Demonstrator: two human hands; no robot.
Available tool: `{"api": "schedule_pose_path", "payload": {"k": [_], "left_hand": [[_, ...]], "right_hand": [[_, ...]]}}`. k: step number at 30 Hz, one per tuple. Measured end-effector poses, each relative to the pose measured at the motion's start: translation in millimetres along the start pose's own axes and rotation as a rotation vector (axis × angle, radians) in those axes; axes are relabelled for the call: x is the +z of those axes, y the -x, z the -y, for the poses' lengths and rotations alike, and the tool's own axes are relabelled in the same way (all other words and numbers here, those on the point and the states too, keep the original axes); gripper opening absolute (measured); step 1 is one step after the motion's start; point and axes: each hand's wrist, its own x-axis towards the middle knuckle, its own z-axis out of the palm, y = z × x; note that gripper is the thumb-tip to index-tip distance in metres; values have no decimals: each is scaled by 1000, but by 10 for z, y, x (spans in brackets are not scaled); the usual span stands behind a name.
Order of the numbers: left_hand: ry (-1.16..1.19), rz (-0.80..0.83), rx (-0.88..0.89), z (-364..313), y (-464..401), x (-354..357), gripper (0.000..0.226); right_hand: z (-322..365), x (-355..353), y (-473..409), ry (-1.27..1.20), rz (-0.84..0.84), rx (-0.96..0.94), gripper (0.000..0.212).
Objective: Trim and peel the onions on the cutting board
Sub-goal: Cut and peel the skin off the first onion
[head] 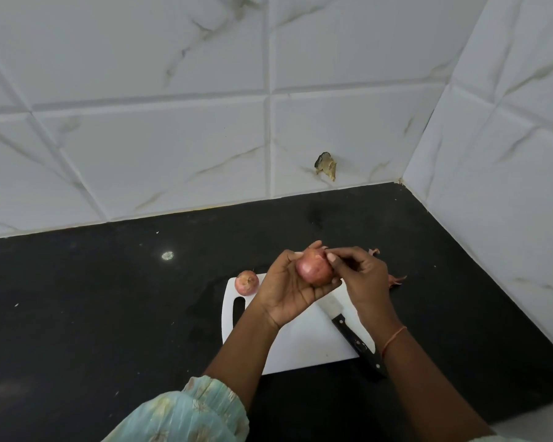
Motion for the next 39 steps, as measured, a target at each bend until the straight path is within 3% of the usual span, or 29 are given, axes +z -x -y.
{"api": "schedule_pose_path", "payload": {"k": [6, 11, 14, 17, 23, 27, 31, 34, 35, 37, 39], "left_hand": [[-20, -63, -20, 45, 19, 49, 57], [-147, -106, -3, 133, 24, 84, 54], [-137, -147, 10, 160, 15, 89, 56], [-56, -154, 5, 143, 5, 88, 64], [103, -202, -33, 121, -45, 121, 71], [253, -209, -24, 97, -12, 111, 63], [230, -185, -1, 89, 7, 90, 44], [171, -169, 22, 93, 22, 96, 40], [127, -169, 20, 96, 20, 98, 41], [-6, -188, -2, 101, 19, 112, 40], [-163, -216, -13, 102, 22, 133, 46]], "right_hand": [[53, 48, 25, -68, -155, 64, 8], [52, 99, 65, 149, 84, 111, 43], [41, 68, 35, 197, 119, 99, 33], [63, 15, 3, -48, 61, 144, 16], [-27, -115, -91, -249, -194, 229, 10], [-147, -352, -156, -113, -373, 375, 12], [-303, -510, -166, 223, -134, 528, 5], [-387, -492, -159, 728, 54, 368, 18], [-370, -453, -151, 733, 36, 250, 23], [-228, -353, -97, 488, 62, 23, 26], [-21, -254, -56, 326, 211, -138, 27]]}}
